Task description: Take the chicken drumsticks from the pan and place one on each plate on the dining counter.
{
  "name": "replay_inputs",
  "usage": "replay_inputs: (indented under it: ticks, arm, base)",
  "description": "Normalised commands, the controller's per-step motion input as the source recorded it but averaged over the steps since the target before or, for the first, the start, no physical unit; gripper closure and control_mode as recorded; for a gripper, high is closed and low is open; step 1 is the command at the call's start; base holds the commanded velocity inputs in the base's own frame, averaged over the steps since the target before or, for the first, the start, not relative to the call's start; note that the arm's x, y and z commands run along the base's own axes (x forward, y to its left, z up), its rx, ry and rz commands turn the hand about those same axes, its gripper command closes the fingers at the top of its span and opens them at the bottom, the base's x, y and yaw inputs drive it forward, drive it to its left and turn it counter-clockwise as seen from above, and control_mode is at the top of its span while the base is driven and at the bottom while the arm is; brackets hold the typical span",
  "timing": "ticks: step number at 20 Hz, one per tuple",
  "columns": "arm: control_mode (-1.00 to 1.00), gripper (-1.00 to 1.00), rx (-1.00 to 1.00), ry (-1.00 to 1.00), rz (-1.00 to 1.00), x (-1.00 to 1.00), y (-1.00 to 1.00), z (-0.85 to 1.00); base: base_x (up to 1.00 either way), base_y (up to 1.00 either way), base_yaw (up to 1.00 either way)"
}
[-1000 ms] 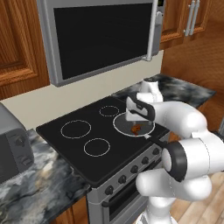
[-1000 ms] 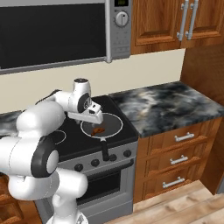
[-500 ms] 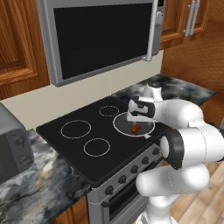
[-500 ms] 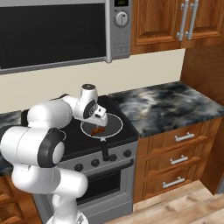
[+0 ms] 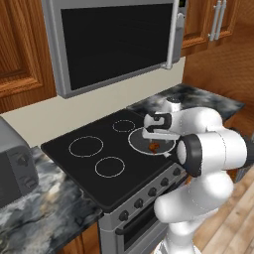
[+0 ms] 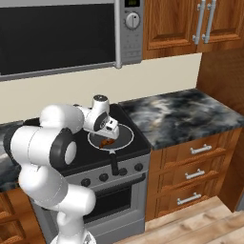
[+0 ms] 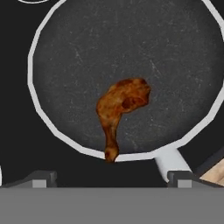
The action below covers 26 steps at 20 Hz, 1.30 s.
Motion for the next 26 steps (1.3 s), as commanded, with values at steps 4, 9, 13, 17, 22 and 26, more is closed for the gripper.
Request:
replay_inputs:
  ticks: [4,9,13,17,22,26]
  arm:
    - [-1.0,-1.0,-0.01,0.02,0.0,0.36,0.01,-0.26]
    - [-1.0,-1.0,0.0,0.09,0.0,0.29,0.0,-0.24]
    - [-1.0,-1.0,0.0,0.12,0.0,0.15,0.02,-0.3]
    - [-1.0,-1.0,0.0,0.1,0.0,0.26,0.01,-0.23]
    - [-1.0,-1.0,-0.02,0.02,0.0,0.22,0.04,-0.22]
    - [-1.0,-1.0,-0.03,0.0,0.0,0.15,0.05,-0.26]
  base:
    - [0.0,0.0,0.0]
    - [0.0,0.0,0.0]
    - [0.0,0.0,0.0]
    - [0.0,0.0,0.0]
    - [0.0,0.0,0.0]
    - [0.0,0.0,0.0]
